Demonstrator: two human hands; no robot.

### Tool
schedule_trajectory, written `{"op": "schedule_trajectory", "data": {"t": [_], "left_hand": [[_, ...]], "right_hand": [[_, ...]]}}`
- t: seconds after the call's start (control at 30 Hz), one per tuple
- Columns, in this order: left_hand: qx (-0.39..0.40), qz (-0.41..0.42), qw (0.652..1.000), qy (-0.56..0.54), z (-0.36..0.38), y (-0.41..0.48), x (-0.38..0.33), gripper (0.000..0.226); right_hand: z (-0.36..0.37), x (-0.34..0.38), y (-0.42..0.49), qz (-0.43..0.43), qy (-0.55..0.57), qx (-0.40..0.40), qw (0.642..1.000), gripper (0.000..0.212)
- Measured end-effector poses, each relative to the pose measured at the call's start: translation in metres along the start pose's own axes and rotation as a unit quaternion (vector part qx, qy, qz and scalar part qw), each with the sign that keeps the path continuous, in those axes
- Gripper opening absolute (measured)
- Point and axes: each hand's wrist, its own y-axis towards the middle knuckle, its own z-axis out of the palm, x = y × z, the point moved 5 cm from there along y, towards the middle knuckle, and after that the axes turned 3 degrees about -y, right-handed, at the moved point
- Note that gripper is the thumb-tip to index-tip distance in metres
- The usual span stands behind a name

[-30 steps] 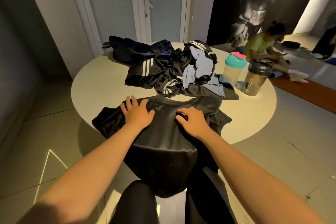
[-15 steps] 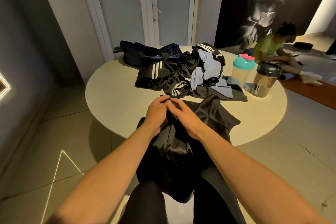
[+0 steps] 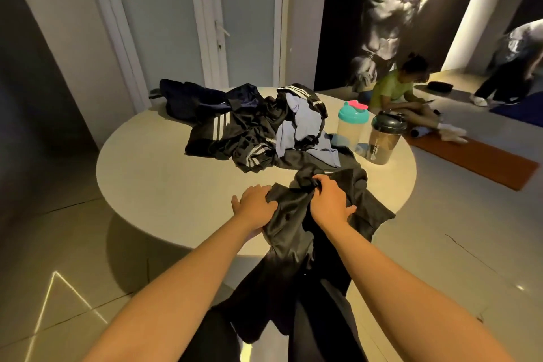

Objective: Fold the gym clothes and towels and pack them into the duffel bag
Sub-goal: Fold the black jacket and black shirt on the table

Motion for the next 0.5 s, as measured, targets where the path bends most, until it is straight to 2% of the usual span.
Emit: {"op": "schedule_trajectory", "data": {"t": [0.1, 0.2, 0.3, 0.33, 0.4, 0.43, 0.47, 0.5], "left_hand": [[0.037, 0.012, 0.999, 0.031, 0.023, 0.008, -0.019, 0.049], [0.027, 0.034, 0.999, -0.011, 0.023, 0.007, -0.026, 0.044], [0.015, 0.043, 0.992, -0.122, 0.011, -0.005, -0.033, 0.036], [0.013, 0.043, 0.975, -0.216, 0.004, -0.01, -0.034, 0.034], [-0.008, 0.022, 0.906, -0.422, -0.012, -0.021, -0.03, 0.028], [-0.032, 0.004, 0.873, -0.486, -0.02, -0.024, -0.023, 0.025], [-0.066, -0.008, 0.856, -0.513, -0.027, -0.025, -0.016, 0.023], [-0.101, -0.02, 0.855, -0.509, -0.034, -0.024, -0.008, 0.024]], "right_hand": [[0.007, -0.012, 0.0, -0.03, 0.034, 0.028, 0.999, 0.034], [0.004, -0.001, -0.001, -0.055, 0.185, 0.036, 0.981, 0.032], [0.006, 0.017, -0.002, -0.009, 0.346, 0.064, 0.936, 0.029], [0.01, 0.021, -0.001, 0.014, 0.389, 0.077, 0.918, 0.027], [0.016, 0.027, -0.002, 0.052, 0.458, 0.101, 0.882, 0.025], [0.02, 0.03, -0.001, 0.066, 0.491, 0.112, 0.862, 0.025], [0.023, 0.033, 0.0, 0.074, 0.521, 0.123, 0.841, 0.025], [0.026, 0.038, 0.001, 0.08, 0.544, 0.133, 0.825, 0.027]]}}
